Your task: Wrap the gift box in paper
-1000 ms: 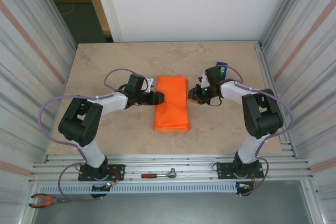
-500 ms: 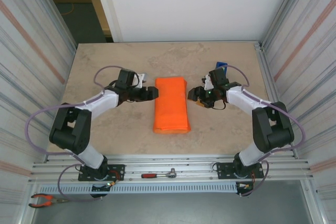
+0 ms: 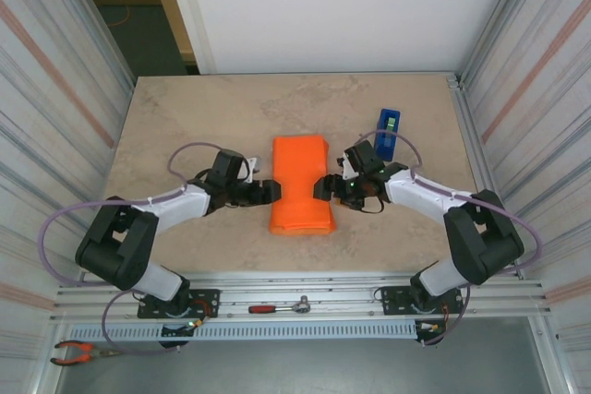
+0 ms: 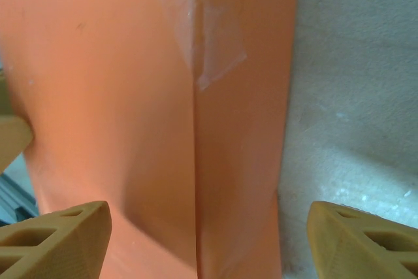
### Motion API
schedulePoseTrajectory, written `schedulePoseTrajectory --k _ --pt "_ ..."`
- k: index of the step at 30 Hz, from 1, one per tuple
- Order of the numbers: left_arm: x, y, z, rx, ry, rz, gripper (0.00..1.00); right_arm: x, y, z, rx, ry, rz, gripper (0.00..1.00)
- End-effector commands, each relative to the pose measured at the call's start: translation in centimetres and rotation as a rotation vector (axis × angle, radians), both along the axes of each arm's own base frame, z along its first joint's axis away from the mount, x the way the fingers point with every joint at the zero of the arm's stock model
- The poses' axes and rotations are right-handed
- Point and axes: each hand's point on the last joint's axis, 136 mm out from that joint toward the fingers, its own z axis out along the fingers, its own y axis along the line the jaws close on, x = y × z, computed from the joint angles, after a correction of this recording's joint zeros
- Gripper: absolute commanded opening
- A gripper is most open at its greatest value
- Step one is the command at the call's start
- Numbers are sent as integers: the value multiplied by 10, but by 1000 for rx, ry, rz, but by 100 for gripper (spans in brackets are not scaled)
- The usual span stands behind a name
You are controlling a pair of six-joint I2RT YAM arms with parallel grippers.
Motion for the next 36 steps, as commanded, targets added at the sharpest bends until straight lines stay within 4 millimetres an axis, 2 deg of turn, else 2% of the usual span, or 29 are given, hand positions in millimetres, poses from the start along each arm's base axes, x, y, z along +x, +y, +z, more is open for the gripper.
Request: schedulePoseTrajectory --k 1,6,11,17,21,23,26,29,32,36 --pt "5 -1 -12 43 -13 37 72 11 -1 -13 -25 -5 -36 74" --pt "12 -6 -23 69 -8 41 71 27 -7 -20 -34 2 -51 69" --pt "27 -10 -20 72 -13 30 70 45 -18 -24 -21 15 -72 69" --pt "44 -4 17 37 -64 27 71 53 -28 14 39 -39 -67 75" --pt "59 1 33 21 -81 24 71 60 -40 40 68 -81 -93 79" --pt "67 1 38 8 -82 25 71 67 -44 43 68 -81 -109 81" --pt "75 -6 41 -13 -72 8 71 76 -43 38 78 -54 -121 80" --pt "79 -14 34 -32 -47 -1 71 86 -36 28 94 -25 -130 78" --pt "80 -23 22 -39 -17 -14 67 93 -29 19 102 0 -138 71" --pt "79 -38 10 -40 -3 -27 57 106 -20 16 102 10 -133 54"
